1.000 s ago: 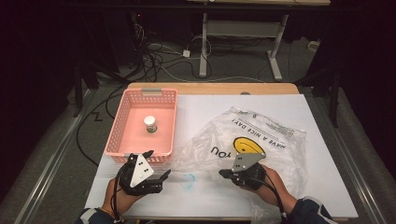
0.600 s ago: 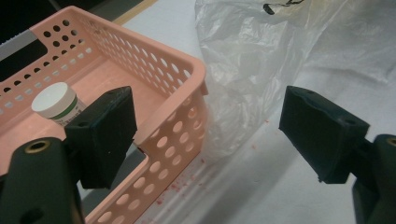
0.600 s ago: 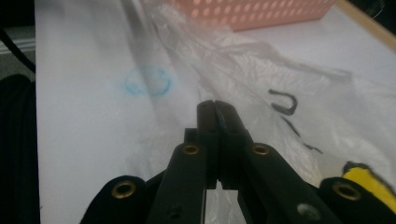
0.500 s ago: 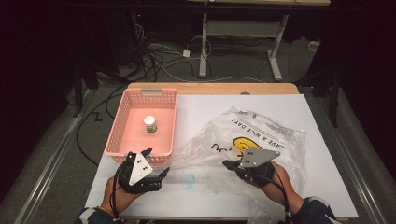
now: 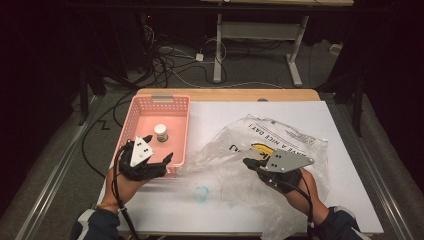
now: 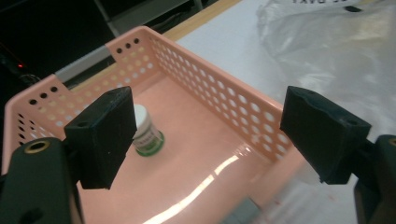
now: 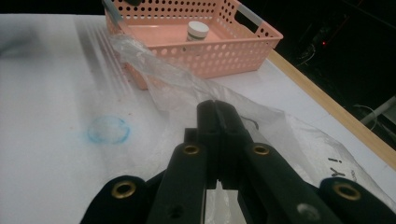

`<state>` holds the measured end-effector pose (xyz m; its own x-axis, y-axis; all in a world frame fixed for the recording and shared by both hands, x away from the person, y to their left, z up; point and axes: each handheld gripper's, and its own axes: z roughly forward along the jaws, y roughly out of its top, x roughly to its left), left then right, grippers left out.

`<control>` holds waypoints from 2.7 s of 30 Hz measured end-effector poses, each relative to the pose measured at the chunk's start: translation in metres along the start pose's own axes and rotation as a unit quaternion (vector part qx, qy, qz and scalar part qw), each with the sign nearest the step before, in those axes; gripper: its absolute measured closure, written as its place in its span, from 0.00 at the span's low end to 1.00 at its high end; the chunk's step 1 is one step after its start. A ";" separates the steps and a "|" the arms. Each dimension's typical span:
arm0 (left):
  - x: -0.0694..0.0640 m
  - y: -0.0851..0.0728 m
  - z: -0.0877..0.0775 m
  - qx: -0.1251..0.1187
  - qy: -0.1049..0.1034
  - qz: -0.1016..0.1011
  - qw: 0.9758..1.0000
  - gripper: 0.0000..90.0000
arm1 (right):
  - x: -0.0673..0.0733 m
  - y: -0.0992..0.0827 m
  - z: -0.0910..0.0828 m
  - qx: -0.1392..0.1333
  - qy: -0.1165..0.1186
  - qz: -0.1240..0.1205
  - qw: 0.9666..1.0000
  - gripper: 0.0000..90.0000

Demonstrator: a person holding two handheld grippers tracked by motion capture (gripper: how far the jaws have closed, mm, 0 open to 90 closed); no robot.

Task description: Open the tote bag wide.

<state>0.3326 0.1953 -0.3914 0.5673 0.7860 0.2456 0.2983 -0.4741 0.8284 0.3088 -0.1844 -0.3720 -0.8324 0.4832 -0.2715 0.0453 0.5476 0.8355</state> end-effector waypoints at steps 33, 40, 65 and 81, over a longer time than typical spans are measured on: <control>0.078 0.002 0.141 0.246 -0.027 -0.065 0.967 0.52 | 0.005 -0.007 0.005 0.016 0.008 -0.018 1.000 1.00; 0.078 0.011 0.123 0.215 -0.026 -0.037 0.975 0.53 | 0.000 -0.005 0.001 0.006 -0.001 -0.010 1.000 1.00; -0.040 0.029 -0.032 -0.046 -0.078 0.061 0.994 0.53 | -0.017 0.009 0.003 -0.017 -0.068 0.008 0.998 1.00; -0.104 0.034 0.001 -0.016 -0.171 0.120 0.978 0.53 | -0.015 0.005 0.006 -0.010 -0.057 0.007 0.998 1.00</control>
<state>0.2844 0.0970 -0.3894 0.8428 0.4728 0.2574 0.1039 -0.6120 0.7840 0.3245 -0.1850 -0.3664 -0.7633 0.5659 -0.3117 0.0444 0.5273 0.8485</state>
